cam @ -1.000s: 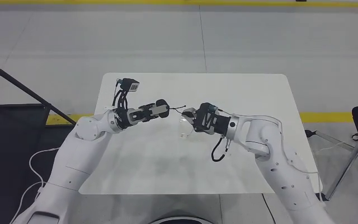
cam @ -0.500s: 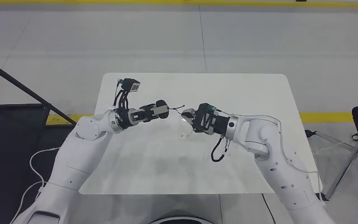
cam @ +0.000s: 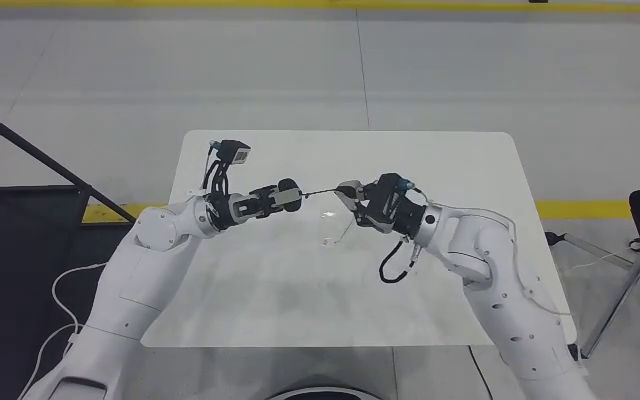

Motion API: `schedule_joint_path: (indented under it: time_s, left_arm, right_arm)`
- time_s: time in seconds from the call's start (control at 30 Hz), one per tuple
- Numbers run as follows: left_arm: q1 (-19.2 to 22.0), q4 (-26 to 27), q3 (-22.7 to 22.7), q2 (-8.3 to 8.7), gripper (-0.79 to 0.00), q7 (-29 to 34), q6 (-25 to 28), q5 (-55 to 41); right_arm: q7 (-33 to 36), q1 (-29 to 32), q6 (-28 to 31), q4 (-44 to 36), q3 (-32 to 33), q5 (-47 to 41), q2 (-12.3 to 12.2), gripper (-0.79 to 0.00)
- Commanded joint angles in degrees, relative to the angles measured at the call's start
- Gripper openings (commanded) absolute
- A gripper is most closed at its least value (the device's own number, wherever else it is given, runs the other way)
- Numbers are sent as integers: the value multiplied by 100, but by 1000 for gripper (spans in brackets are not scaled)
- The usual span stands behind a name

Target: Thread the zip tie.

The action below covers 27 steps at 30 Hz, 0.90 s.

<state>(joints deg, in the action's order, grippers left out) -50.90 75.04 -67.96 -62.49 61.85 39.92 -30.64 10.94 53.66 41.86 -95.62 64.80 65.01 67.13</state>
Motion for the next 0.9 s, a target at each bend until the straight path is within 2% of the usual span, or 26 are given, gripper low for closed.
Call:
schedule_joint_path:
  time_s: [0.0, 0.47, 0.87]
  left_arm:
    - [-5, 9, 6, -1, -785, -41, 13, 95]
    - [-60, 122, -10, 11, -785, -393, -11, 698]
    - [-133, 201, -49, 29, -785, -564, -28, 905]
  right_arm:
    - [-163, 67, 82, -21, 124, -69, -22, -785]
    - [-927, 474, 561, -223, 798, -325, -152, -785]
    - [-1270, 689, 567, -306, 1045, -359, -200, -785]
